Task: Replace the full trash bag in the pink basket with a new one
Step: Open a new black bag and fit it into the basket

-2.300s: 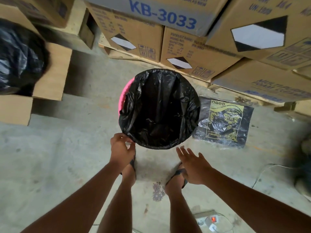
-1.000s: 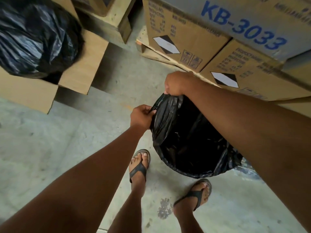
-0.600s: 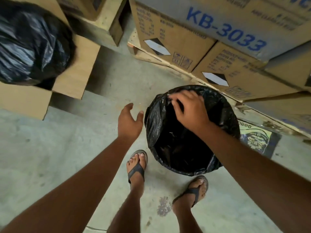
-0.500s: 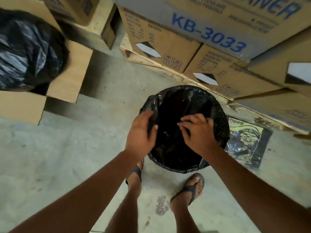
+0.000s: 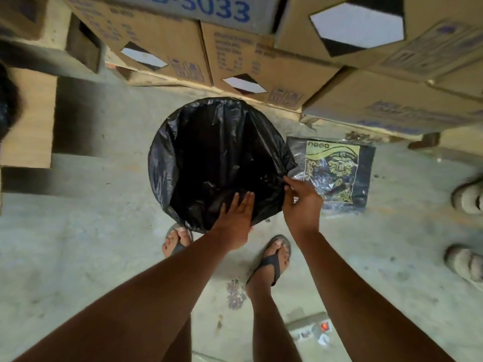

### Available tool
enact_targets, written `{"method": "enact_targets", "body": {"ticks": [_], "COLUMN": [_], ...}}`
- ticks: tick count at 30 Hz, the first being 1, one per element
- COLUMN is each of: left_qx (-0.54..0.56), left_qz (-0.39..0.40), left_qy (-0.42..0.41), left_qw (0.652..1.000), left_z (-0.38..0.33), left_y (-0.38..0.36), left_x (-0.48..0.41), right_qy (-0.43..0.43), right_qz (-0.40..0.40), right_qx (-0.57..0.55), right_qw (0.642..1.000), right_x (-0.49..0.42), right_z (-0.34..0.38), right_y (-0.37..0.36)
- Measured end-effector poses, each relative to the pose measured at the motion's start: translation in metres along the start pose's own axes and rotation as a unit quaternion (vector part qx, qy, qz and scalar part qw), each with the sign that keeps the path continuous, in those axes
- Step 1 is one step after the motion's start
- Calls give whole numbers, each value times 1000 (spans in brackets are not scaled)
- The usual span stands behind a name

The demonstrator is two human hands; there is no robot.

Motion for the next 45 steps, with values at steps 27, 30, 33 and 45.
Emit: {"method": "enact_targets", "body": {"ticks": [27,30,33,45], "left_qx": [70,19,-91,-437], "left_qz": [-76,-222,-189,137], "left_qy": [-58,-51,-18,46], "left_qw": [993,974,977,888], "left_z": [13,39,76,169], "left_y": [17,61,87,49], "left_x": [11,21,23,-3], "right_qy": [-139,98,191,71], "right_qz": [-185,-73,173,475], "right_qx": [-92,-81,29,658], "right_qw": [969,989,966,581], "right_x": [-61,-60,-43,-38], "right_z": [-37,35,70,-12], "right_y": [16,4,-49,-122]}}
Point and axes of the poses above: each hand's wrist, its own x-axis away from the middle knuckle, its own y-axis out of the back of the hand, z = x × y, the point moved 6 cm from there along -x, towards the middle knuckle, and after that the axes turned 12 degrees about -x, right-handed, at the moved point
